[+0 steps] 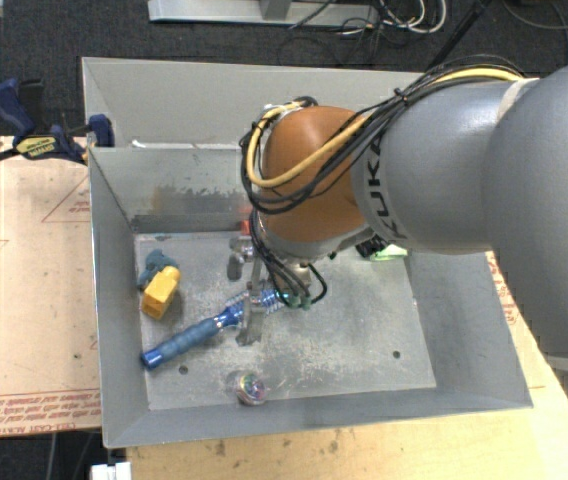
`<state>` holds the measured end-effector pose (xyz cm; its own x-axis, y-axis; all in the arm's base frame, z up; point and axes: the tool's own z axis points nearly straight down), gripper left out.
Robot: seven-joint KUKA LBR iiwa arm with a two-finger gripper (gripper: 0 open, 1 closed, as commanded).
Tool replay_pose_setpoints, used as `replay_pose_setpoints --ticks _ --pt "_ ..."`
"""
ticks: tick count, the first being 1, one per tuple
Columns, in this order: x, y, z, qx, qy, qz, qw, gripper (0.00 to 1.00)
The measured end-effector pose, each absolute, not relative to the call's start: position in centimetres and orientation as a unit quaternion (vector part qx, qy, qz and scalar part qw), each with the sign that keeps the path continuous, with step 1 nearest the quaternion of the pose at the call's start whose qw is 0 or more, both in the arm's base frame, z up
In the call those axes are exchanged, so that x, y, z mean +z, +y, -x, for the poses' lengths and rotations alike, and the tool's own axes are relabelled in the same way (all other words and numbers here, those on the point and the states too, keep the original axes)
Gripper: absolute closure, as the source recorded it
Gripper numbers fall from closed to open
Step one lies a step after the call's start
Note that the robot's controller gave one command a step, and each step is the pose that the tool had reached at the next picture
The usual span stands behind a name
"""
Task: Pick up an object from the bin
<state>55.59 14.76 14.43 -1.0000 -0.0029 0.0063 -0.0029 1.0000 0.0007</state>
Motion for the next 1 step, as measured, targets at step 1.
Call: replay_pose_setpoints --ticks 1 --pt "6.75 13.9 -58.62 0.0 -0.98 -0.2 0.001 0.0"
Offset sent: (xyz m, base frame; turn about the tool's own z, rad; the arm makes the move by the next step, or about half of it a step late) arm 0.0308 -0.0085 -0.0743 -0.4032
